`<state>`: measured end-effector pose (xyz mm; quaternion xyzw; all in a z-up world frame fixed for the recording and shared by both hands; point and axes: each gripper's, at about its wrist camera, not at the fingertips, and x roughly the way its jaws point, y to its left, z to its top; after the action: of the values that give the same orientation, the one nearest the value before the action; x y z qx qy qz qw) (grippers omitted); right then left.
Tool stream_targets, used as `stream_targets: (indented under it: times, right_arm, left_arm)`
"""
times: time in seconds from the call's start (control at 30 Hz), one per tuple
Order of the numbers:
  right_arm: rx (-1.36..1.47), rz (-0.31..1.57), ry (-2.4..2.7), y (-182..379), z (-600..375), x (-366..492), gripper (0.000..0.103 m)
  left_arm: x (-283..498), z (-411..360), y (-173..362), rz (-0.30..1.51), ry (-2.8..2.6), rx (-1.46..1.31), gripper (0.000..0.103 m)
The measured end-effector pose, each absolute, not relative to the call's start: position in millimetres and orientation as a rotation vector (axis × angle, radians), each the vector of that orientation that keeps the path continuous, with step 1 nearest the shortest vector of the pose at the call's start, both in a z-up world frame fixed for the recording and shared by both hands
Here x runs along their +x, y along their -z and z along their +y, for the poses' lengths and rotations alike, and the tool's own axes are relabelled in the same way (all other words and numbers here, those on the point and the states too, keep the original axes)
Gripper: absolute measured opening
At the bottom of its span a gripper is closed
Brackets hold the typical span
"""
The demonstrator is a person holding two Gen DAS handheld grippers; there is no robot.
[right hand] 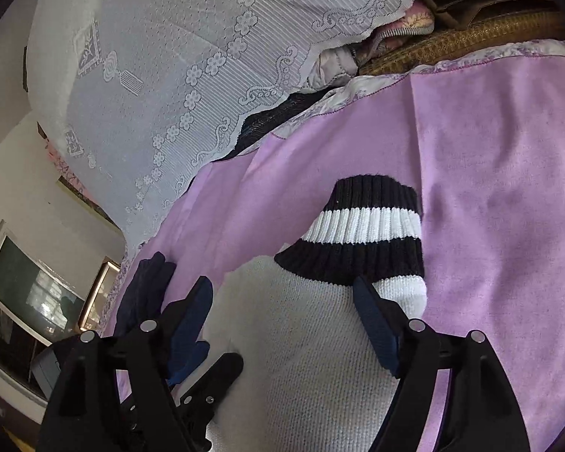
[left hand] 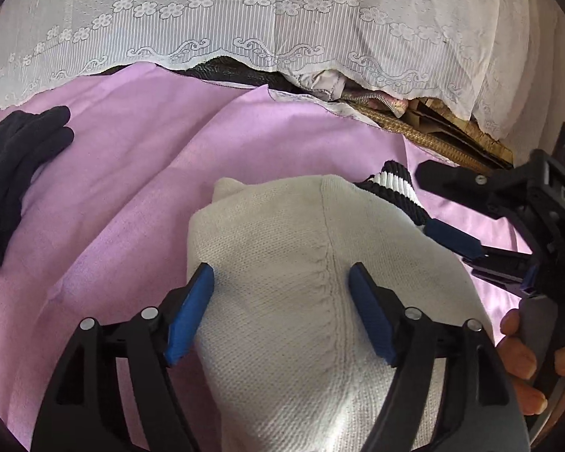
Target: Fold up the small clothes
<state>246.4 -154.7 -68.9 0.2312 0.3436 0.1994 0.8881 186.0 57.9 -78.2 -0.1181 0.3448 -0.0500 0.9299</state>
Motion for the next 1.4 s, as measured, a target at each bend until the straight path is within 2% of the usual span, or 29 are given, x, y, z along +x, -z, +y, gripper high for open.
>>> stream_targets:
  times: [0.03,0.13,0.33,0.47,0.6,0.8,1.03,1.4]
  right_arm:
    - [0.446,0.663,-0.38,59.7,-157.3,234.8,0.099]
    - [0.275,0.612,-0.257,45.8,-154.9,208.6,0.099]
    - [-0.016,0.646,-0.02,71.5,-140.3,173.0,0.099]
    - [-0.011,0.67,0.025,85.2,-144.6,164.8,0.1]
    - [0.084,0.668,0.019,93.4,-156.0,156.8,0.1]
    - [0.009,0.609,0.068,94.0,-143.9,136.9,0.1]
    - [-0.002,0.625,0.081,95.2,-139.3,126.6,0.1]
    - [0.121,0.575,-0.036,96.7,-154.8,97.0,0.1]
  left_arm:
    - [181.3,60.6,76.6,0.699,0.102,-0.252,0.073]
    - [166.4,71.2,69.1,0.684,0.089,-0.279,0.089]
    - [150.0,83.8,71.5,0.717,0.074,-0.305,0.09]
    - [141.2,78.6,80.1,0.741,0.015,-0.232,0.099]
    - [132.6,81.1,82.3,0.739,-0.012,-0.213,0.099]
    - [118.4,78.0,82.9,0.731,-0.024,-0.18,0.099]
    - [102.8,72.9,80.6,0.704,-0.036,-0.141,0.098]
    - [85.6,67.0,77.4,0.682,-0.028,-0.114,0.098]
